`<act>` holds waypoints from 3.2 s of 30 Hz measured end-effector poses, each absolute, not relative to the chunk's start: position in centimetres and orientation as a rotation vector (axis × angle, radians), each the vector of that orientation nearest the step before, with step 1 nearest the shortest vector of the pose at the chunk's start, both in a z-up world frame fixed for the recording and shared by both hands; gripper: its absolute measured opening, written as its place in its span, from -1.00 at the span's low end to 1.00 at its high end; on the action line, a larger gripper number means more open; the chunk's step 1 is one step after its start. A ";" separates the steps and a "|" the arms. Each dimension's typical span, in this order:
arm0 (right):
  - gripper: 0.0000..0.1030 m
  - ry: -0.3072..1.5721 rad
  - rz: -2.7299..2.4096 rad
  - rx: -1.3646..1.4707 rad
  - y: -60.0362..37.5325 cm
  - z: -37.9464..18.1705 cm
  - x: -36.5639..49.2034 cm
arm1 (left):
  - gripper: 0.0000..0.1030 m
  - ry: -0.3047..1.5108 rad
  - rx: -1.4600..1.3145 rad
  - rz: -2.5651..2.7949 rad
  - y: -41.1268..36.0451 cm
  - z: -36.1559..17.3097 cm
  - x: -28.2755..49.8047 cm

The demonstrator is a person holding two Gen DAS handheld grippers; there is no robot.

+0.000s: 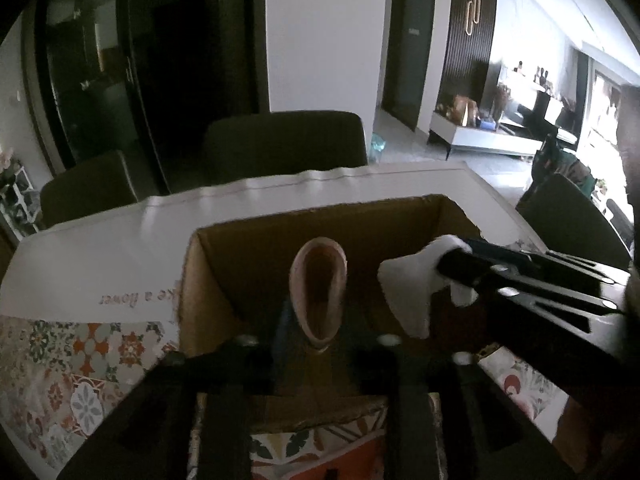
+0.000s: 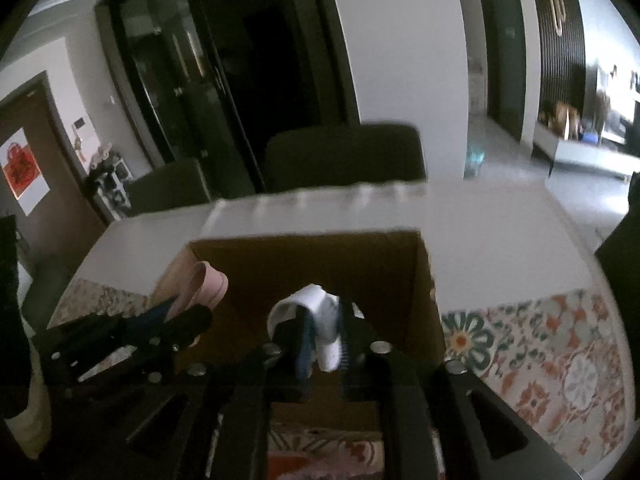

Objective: Organize soft objects
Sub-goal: 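Open both tools to drop the hair tie and sock into the box, then grasp the white square napkin with the left tool while the right tool grasps the beige pouch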

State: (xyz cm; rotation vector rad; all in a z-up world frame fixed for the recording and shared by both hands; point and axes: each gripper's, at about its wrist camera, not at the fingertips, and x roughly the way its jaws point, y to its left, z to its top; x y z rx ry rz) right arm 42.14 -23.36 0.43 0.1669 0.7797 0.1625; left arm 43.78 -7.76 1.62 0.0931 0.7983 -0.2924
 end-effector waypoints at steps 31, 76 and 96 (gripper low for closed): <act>0.63 0.692 -0.075 0.092 -25.1 4.2 30.6 | 0.30 0.608 0.108 -0.096 -5.8 6.4 30.4; 0.63 0.868 -0.005 0.066 -24.7 -9.3 14.8 | 0.70 0.758 0.100 -0.168 -6.3 -6.9 14.5; 0.63 1.016 0.027 0.090 -25.3 -14.2 18.6 | 0.71 0.928 0.077 -0.277 -8.0 -12.1 18.7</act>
